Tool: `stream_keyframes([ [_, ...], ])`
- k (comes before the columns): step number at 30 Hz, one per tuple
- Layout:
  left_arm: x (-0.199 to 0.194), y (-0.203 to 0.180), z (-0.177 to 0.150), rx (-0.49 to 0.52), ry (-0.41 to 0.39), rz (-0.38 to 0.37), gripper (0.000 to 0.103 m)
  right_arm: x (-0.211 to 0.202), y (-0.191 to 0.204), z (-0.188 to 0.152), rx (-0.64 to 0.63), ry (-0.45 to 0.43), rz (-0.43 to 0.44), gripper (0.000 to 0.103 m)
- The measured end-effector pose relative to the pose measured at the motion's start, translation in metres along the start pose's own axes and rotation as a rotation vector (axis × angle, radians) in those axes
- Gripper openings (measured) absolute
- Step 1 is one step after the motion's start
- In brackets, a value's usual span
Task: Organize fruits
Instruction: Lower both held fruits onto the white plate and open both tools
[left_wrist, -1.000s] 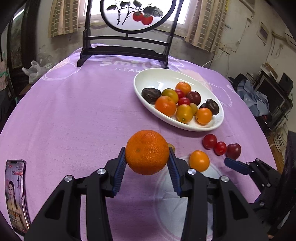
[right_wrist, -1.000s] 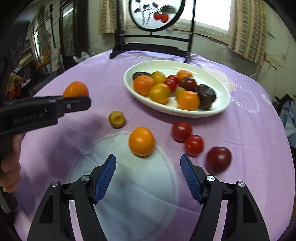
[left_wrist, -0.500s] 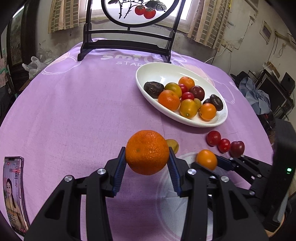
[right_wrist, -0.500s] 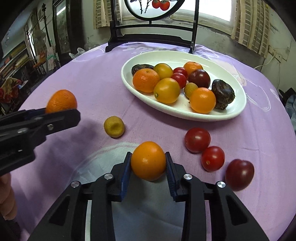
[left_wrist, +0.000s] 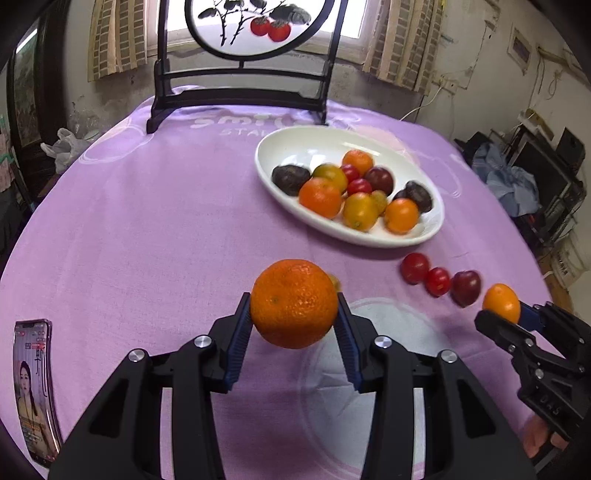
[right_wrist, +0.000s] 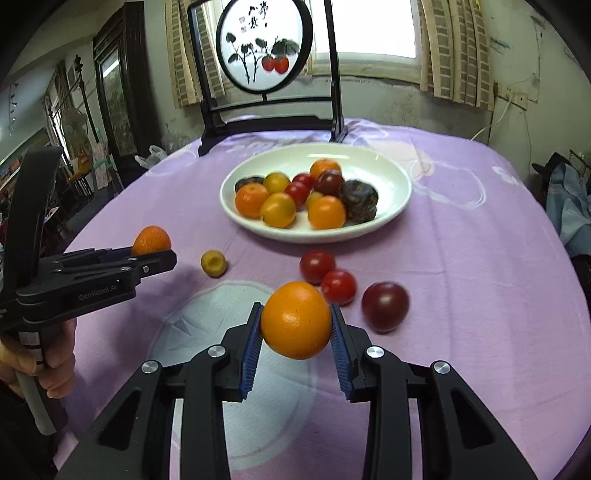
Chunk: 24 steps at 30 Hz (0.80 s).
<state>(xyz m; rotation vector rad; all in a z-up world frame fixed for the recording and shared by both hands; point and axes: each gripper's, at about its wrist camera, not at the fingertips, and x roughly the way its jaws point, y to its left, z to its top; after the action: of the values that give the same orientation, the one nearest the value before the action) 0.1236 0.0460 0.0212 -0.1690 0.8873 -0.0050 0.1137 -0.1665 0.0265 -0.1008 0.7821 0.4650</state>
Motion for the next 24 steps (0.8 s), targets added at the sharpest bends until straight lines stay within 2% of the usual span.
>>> stream_keyframes([
  [2,-0.008,-0.008,0.010,0.037,-0.021,-0.007,0.042,-0.006,-0.003,0.015,-0.025,-0.030,-0.007,0.036],
  [4,-0.012,-0.015,0.023,0.080,-0.047,0.020,0.042,-0.007,-0.005,0.029,-0.037,-0.054,-0.004,0.035],
  [9,-0.001,-0.029,0.064,0.098,-0.067,0.028,0.042,0.012,-0.008,0.068,-0.036,-0.097,0.004,0.035],
  [15,0.049,-0.041,0.114,0.095,-0.031,0.054,0.042,0.063,-0.007,0.095,-0.053,-0.067,-0.019,0.036],
  [19,0.082,-0.045,0.132,0.102,-0.006,0.093,0.042,0.101,-0.013,0.103,-0.050,-0.019,-0.051,0.036],
  [24,0.116,-0.047,0.142,0.100,0.026,0.112,0.042,0.123,-0.014,0.108,-0.048,0.001,-0.042,0.036],
])
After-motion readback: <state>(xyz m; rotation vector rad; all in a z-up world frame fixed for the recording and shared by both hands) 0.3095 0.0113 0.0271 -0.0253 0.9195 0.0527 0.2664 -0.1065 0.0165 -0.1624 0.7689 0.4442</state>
